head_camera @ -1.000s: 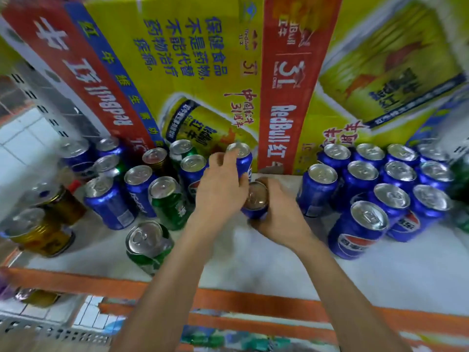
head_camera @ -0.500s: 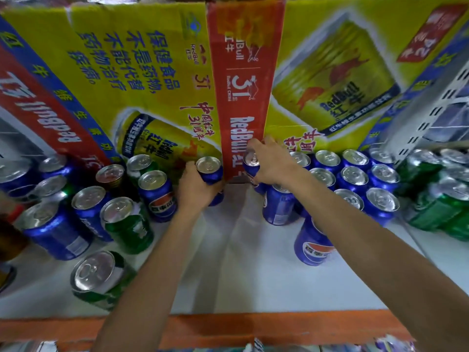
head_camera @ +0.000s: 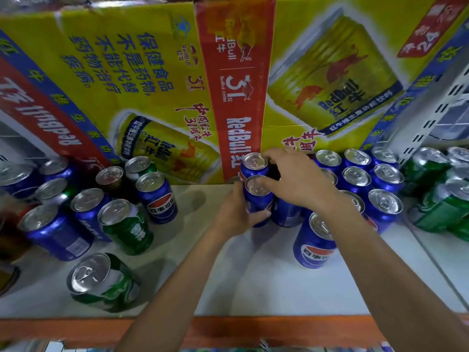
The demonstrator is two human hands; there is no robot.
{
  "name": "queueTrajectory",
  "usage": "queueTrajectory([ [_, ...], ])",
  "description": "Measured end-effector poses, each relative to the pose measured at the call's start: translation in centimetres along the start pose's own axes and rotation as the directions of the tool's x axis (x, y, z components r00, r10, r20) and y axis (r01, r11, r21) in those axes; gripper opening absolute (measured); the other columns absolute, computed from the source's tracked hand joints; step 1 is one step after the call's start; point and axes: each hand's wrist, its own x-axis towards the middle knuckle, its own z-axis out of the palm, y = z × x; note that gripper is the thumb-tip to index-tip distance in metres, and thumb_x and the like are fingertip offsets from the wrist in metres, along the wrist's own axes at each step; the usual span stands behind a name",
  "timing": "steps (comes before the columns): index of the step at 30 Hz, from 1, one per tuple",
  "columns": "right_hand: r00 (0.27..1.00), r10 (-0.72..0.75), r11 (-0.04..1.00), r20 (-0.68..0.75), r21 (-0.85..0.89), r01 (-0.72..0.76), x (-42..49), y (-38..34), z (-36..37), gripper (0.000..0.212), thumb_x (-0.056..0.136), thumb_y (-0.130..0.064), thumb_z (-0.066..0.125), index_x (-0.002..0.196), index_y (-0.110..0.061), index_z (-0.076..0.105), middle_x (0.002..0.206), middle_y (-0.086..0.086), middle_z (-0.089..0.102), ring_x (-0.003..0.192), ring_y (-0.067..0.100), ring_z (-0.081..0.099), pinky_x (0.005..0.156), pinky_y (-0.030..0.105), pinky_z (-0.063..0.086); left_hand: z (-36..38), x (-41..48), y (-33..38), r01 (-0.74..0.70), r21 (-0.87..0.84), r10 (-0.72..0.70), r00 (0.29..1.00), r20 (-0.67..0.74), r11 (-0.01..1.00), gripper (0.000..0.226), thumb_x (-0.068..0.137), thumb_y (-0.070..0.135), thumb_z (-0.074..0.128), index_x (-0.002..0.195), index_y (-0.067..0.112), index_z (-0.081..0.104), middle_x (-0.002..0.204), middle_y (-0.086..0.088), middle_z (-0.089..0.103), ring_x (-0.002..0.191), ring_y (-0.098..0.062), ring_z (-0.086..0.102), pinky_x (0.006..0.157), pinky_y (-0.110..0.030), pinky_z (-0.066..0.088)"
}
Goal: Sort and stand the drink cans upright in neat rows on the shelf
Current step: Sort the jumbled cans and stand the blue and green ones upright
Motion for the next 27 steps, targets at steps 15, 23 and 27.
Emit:
queueTrajectory([
  [15,0.977,-0.212,0.906,-0.010,0.373,0.201,-0.6,-9.7,7.6,0.051,0.086,-0.018,0.064,0.134,-0.019,0.045,0.135,0.006,0.047,0.122,0.023,0.047,0.098,0.034,0.039,-14.0,-11.7,1.4,0.245,0.650,-0.076,0.958,-0.277,0.719,0.069,0.083,0.050,0.062,0.140,0.020,0.038,0.139,-0.006,0.043,0.125,-0.030,0.042,0.100,-0.039,0.038],
  [23,0.978,-0.187,0.945,0.096,0.291,0.152,4.0,-14.4,12.2,0.087,0.078,-0.022,0.071,0.148,-0.024,0.019,0.151,0.011,0.015,0.137,0.039,0.023,0.110,0.047,0.029,-18.0,-17.6,-3.8,0.235,0.447,-0.180,0.970,-0.163,0.863,0.095,0.072,0.052,0.075,0.148,0.036,0.019,0.141,0.006,0.031,0.126,-0.014,0.038,0.094,-0.027,0.037],
  [27,0.972,-0.230,0.909,-0.040,0.348,0.229,4.2,-15.5,10.9,0.080,0.073,0.004,0.059,0.144,-0.020,0.032,0.151,0.006,0.022,0.138,0.028,0.025,0.108,0.032,0.028,-16.8,-18.4,-6.4,0.167,0.196,-0.113,0.958,-0.263,0.966,0.090,0.066,0.041,0.083,0.139,0.040,0.030,0.127,0.020,0.049,0.116,0.001,0.048,0.088,-0.014,0.034],
])
